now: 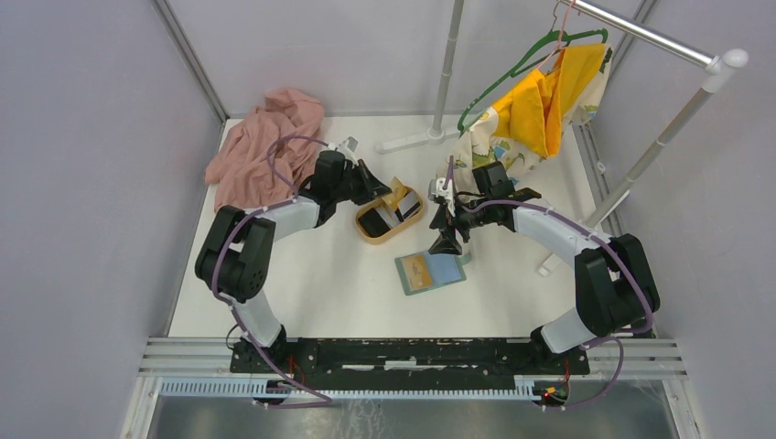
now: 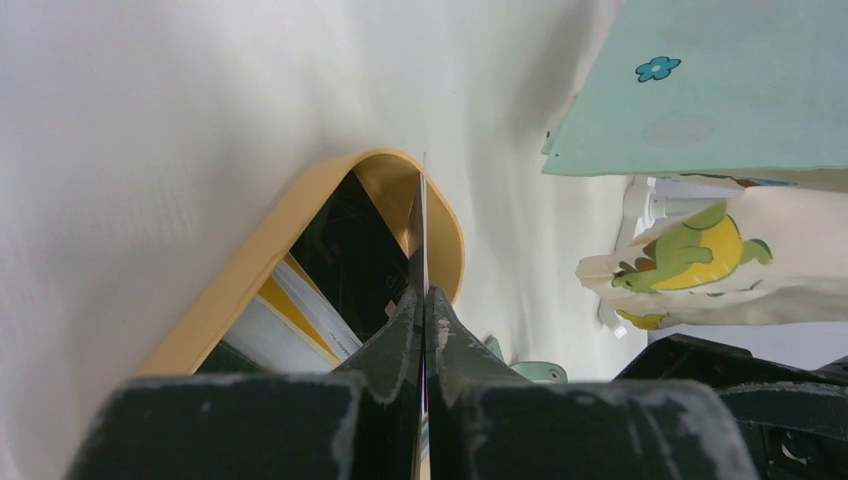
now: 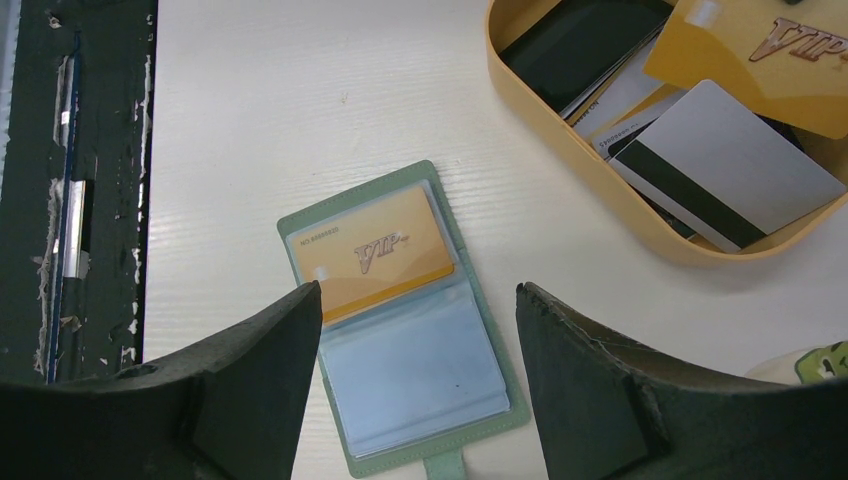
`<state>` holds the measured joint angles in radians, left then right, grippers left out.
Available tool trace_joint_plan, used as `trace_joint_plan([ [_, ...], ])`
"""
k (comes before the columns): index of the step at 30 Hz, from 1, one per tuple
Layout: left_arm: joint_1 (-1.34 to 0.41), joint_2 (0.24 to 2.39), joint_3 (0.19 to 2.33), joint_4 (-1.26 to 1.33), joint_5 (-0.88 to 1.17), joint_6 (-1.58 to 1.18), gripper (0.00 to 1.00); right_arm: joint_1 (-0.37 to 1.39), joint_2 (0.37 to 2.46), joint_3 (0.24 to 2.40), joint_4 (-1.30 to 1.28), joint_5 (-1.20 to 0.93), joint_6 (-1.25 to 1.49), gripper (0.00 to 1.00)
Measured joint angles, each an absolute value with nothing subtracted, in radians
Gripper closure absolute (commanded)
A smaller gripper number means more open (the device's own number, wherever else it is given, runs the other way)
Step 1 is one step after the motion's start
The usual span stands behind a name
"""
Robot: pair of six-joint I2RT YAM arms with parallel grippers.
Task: Put the credit cards into the card holder
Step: Pick up the credit card from the storage box.
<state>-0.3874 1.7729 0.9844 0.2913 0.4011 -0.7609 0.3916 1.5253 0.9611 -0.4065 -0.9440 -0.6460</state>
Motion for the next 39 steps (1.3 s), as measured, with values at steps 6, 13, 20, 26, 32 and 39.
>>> trace_joint_plan([
  [6, -0.387, 1.647, 0.892, 0.299, 0.345, -0.724, 0.98, 0.392, 1.518, 0.959, -0.404, -0.954, -0.662, 0.22],
  [13, -0.385, 1.338, 0.667, 0.403, 0.340, -0.709, 0.98, 0.392, 1.391, 0.872, -0.324, -1.007, -0.675, 0.17],
  [20, -0.393, 1.031, 0.434, 0.586, 0.342, -0.746, 0.98, 0.392, 1.322, 0.769, -0.127, -1.083, -0.542, 0.16],
  [26, -0.521, 0.893, 0.274, 0.740, 0.285, -0.815, 0.98, 0.392, 1.321, 0.596, 0.370, -1.118, -0.019, 0.08],
  [32, -0.701, 0.912, 0.254, 0.871, 0.185, -0.821, 0.98, 0.398, 1.320, 0.443, 0.870, -1.076, 0.521, 0.05],
  [39, -0.756, 1.028, 0.254, 1.014, 0.135, -0.842, 0.98, 0.441, 1.289, 0.432, 1.159, -1.054, 0.802, 0.13],
])
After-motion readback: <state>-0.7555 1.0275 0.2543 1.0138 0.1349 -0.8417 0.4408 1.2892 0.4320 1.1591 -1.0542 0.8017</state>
